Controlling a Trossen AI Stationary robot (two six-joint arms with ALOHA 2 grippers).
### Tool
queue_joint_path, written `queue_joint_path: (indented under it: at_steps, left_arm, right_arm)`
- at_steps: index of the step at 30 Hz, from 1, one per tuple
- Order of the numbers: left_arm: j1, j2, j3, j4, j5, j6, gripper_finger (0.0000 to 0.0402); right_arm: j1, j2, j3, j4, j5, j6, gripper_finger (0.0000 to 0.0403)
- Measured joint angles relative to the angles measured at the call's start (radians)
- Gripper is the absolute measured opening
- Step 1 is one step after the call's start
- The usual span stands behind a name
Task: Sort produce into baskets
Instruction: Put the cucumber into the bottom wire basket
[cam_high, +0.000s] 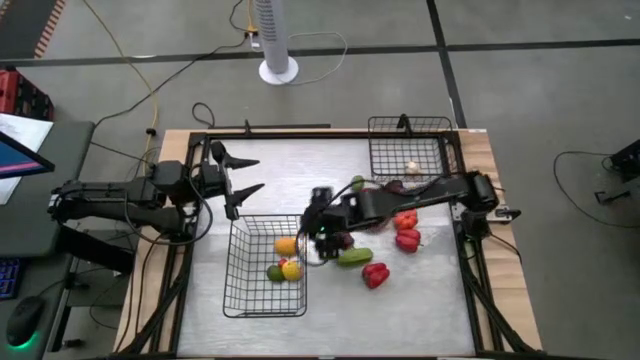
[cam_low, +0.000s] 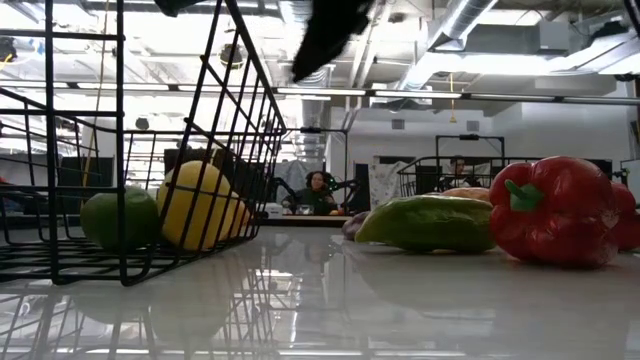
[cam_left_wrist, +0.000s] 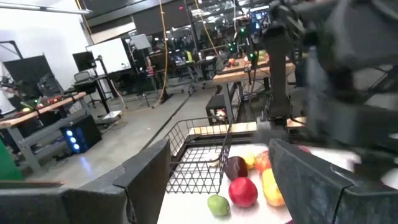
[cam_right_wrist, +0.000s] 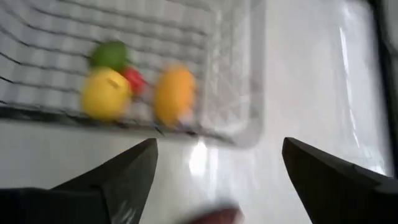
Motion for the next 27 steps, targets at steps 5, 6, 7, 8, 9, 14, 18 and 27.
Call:
queue_joint_path:
  at_steps: [5, 6, 7, 8, 9, 14, 18, 27]
  left_arm:
    - [0.0, -0.001, 0.0, 0.002, 0.0, -0.006, 0.0258]
    - [0.0, -0.001, 0.0, 0.002, 0.0, -0.007, 0.0258]
    - [0.0, -0.001, 0.0, 0.002, 0.0, -0.011, 0.0258]
    - [0.0, -0.001, 0.0, 0.002, 0.0, -0.011, 0.0258]
    - [0.0, -0.001, 0.0, 0.002, 0.0, -0.01, 0.0258]
    - [0.0, -0.001, 0.0, 0.002, -0.001, -0.01, 0.0258]
    - [0.0, -0.001, 0.0, 0.007, -0.001, -0.01, 0.0258]
    - [0.0, -0.001, 0.0, 0.009, -0.003, -0.006, 0.0258]
  right_arm:
    - [-0.032, -0.083, -0.114, -0.153, 0.012, 0.167, 0.0356]
    - [-0.03, -0.102, -0.161, -0.156, 0.001, 0.187, 0.0352]
    - [-0.025, -0.122, -0.216, -0.144, -0.024, 0.2, 0.0349]
    - [-0.018, -0.14, -0.275, -0.113, -0.065, 0.209, 0.0345]
    - [-0.009, -0.154, -0.332, -0.078, -0.113, 0.212, 0.0342]
    - [0.068, -0.199, -0.574, 0.181, -0.255, 0.213, 0.0326]
    - [0.101, -0.193, -0.657, 0.272, -0.255, 0.215, 0.0318]
    - [0.062, -0.192, -0.685, 0.277, -0.229, 0.237, 0.0313]
